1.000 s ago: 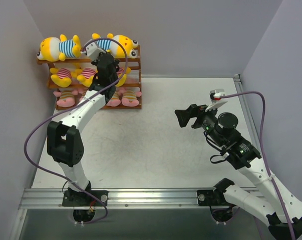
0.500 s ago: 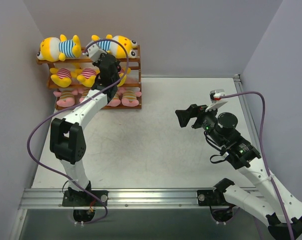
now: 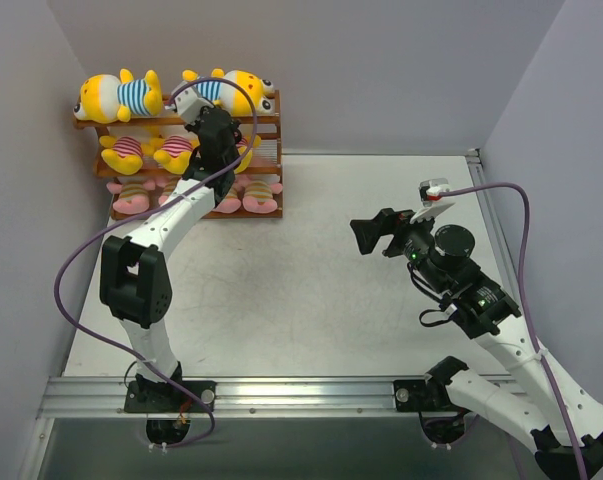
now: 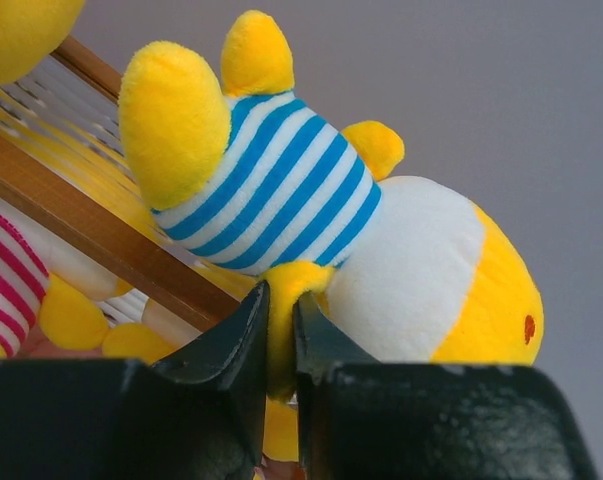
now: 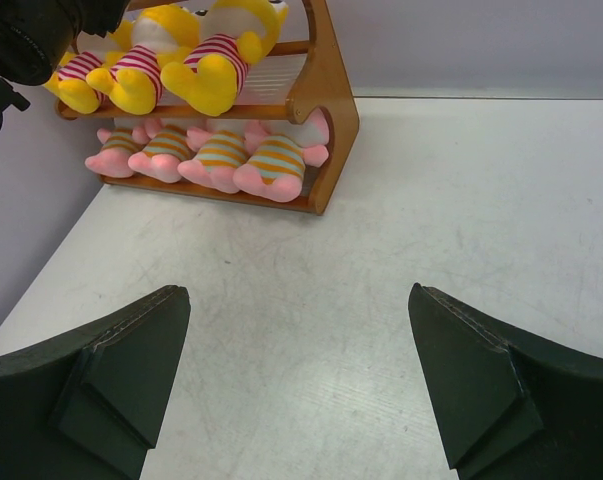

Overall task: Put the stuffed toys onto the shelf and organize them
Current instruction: Place the stuffed toy onto shelf

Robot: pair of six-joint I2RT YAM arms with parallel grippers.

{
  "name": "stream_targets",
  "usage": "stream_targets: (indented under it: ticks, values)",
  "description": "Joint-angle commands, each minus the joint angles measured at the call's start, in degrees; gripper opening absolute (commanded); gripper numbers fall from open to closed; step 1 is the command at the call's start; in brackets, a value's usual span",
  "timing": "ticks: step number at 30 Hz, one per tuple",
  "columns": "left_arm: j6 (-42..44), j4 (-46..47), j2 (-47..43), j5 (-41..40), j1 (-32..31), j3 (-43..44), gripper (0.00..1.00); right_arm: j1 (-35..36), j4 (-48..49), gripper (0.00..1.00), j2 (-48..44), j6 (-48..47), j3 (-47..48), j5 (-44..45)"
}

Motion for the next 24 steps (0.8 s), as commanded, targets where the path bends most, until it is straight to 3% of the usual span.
stream_targets:
  ticks: [1,17,24]
  values:
    - [0.09,4.01,-0.90,0.32,-0.14,0.99,0.20,-0.43,1.67,0.96,0.05,-0.59,-0.27,-0.47]
    - [0.97,5.86,-3.71,1.28,-0.41,-2.70,0.38,-0.60,1.67,0.95,-0.47,-0.15,-0.45,-2.49]
    - [0.88,6.12,-5.73,1.63,-0.41,-4.11,0.38,-0.69,1.67,0.95,-0.91,0.29,-0.71,-2.93]
